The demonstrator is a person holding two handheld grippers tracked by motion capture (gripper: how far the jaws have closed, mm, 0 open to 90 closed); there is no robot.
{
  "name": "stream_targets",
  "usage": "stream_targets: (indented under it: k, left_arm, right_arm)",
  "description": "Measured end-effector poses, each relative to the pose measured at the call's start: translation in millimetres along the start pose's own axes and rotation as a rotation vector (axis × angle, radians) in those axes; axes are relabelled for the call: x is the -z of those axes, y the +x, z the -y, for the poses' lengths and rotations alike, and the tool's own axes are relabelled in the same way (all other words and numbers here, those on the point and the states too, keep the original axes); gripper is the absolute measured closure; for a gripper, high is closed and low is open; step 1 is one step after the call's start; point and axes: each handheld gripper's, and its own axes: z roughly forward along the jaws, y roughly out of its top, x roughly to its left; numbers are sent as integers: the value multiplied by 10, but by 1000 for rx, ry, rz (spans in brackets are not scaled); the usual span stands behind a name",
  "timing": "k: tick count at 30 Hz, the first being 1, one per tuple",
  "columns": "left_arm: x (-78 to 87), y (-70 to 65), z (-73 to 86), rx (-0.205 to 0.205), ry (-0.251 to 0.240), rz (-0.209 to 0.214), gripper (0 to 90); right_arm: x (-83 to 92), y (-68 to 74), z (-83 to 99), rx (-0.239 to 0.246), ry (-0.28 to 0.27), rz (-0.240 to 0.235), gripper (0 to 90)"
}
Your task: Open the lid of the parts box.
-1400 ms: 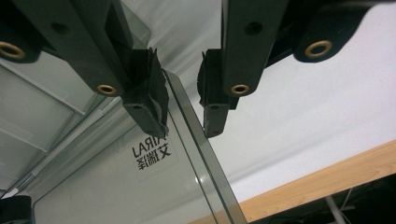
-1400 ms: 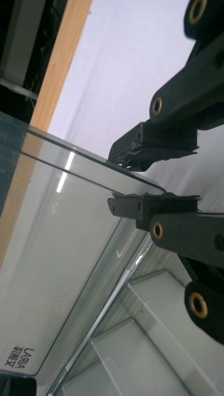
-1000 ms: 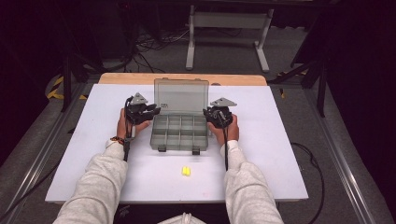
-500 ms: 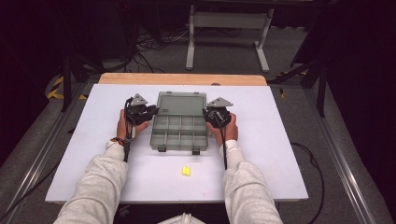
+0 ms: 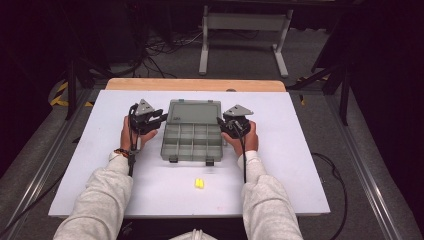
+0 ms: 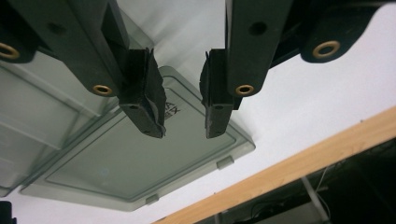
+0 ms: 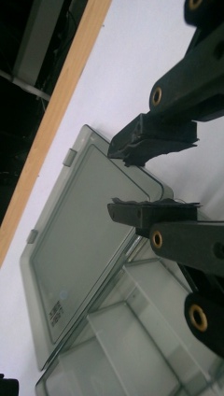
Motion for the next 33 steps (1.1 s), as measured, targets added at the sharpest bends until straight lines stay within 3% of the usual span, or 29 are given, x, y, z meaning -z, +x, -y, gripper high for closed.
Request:
stream_targets:
  k: [4, 9, 19, 30, 33]
  left_arm:
    - [120, -56, -49, -37, -19, -4, 685]
    - [255, -99, -91, -70, -48, 4, 677]
    - [483, -151, -99, -118, -83, 15, 649]
    - [711, -175, -10, -132, -122, 23, 605]
    - [750, -205, -1, -154, -124, 18, 599]
  right_arm:
    - [119, 14, -1, 14, -44, 12, 707]
    - [290, 32, -20, 27, -87, -9, 719]
    - [506, 50, -5, 48, -121, -34, 697]
    - [749, 73, 73, 73, -146, -73, 662]
    - [790, 93, 91, 81, -149, -79, 652]
